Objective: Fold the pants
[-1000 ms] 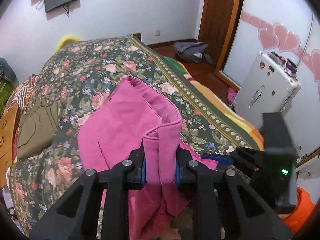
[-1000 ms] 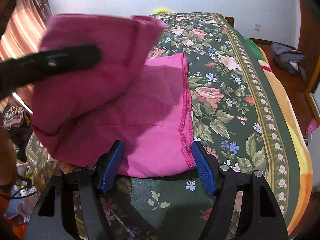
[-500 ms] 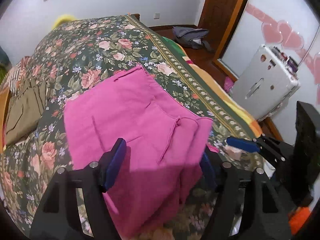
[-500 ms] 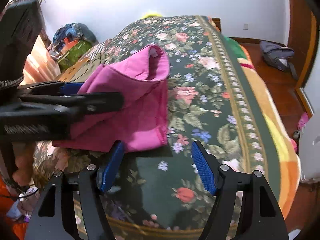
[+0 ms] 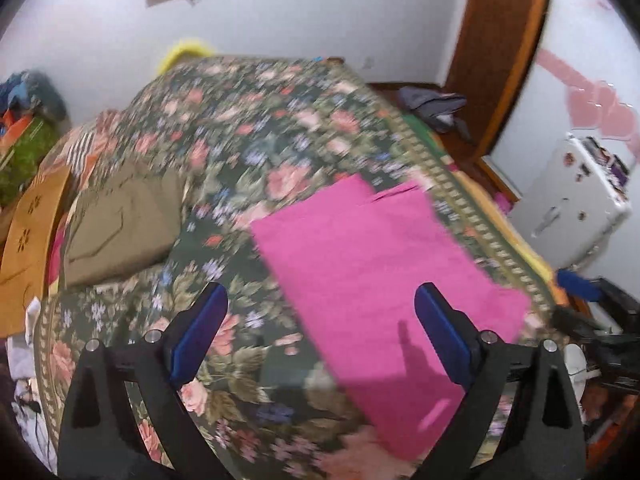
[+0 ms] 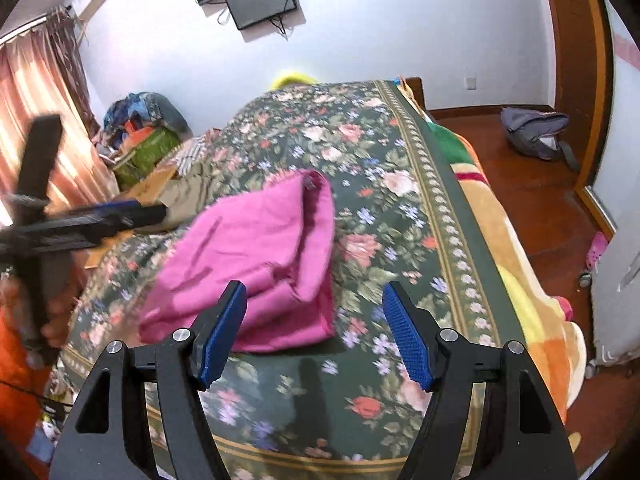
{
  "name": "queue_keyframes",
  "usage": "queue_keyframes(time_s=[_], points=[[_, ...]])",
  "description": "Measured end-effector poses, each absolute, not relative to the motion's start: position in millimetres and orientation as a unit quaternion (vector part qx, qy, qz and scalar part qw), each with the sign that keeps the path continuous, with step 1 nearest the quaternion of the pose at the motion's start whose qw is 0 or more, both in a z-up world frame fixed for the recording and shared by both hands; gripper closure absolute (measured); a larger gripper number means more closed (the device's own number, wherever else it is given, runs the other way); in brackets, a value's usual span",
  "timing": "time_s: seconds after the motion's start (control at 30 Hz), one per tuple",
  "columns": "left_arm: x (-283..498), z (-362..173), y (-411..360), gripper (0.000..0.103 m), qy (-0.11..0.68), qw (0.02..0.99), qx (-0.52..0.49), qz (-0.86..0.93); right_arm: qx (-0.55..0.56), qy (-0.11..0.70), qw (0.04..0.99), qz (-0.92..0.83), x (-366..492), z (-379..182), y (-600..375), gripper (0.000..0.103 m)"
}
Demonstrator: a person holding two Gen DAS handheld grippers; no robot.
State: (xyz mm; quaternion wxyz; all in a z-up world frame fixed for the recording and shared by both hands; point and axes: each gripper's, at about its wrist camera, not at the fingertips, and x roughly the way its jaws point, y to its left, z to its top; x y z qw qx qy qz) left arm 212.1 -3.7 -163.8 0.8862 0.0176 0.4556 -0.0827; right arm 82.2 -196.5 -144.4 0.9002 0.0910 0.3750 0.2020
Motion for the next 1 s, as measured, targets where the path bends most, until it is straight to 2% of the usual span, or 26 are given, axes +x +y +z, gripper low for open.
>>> queue_keyframes(time_s=[0.23, 0.33, 0.4, 0.7, 0.83, 1.0], points=[[209.7, -216.1, 15.6, 0.007, 0.486, 0.871, 0.009, -0.070, 0.077, 0.389, 0.886, 0.242, 86.3, -150.3, -159.8, 0.035], [201.1, -221.6, 24.8, 0.007, 0.484, 0.871, -0.013, -0.080, 0.072, 0.395, 0.883, 0.244, 86.9, -157.1, -147.9, 0.026], [195.2, -223.7, 31.5, 0.007, 0.485, 0.870, -0.026, -0.085, 0.062, 0.397, 0.883, 0.243, 88.4, -160.3, -142.8, 0.026], [177.2, -221.0, 35.3, 0.007, 0.490, 0.867, -0.034, -0.085, 0.007, 0.415, 0.873, 0.257, 107.5, -181.4, -143.5, 0.027], [175.4, -211.0, 25.5, 0.013, 0.484, 0.872, 0.008, -0.078, -0.035, 0.404, 0.889, 0.212, 119.9, -183.1, -150.5, 0.027], [186.0, -189.2, 26.3, 0.014, 0.456, 0.886, 0.026, -0.081, -0.029, 0.414, 0.896, 0.161, 142.6, -187.8, -174.0, 0.027]])
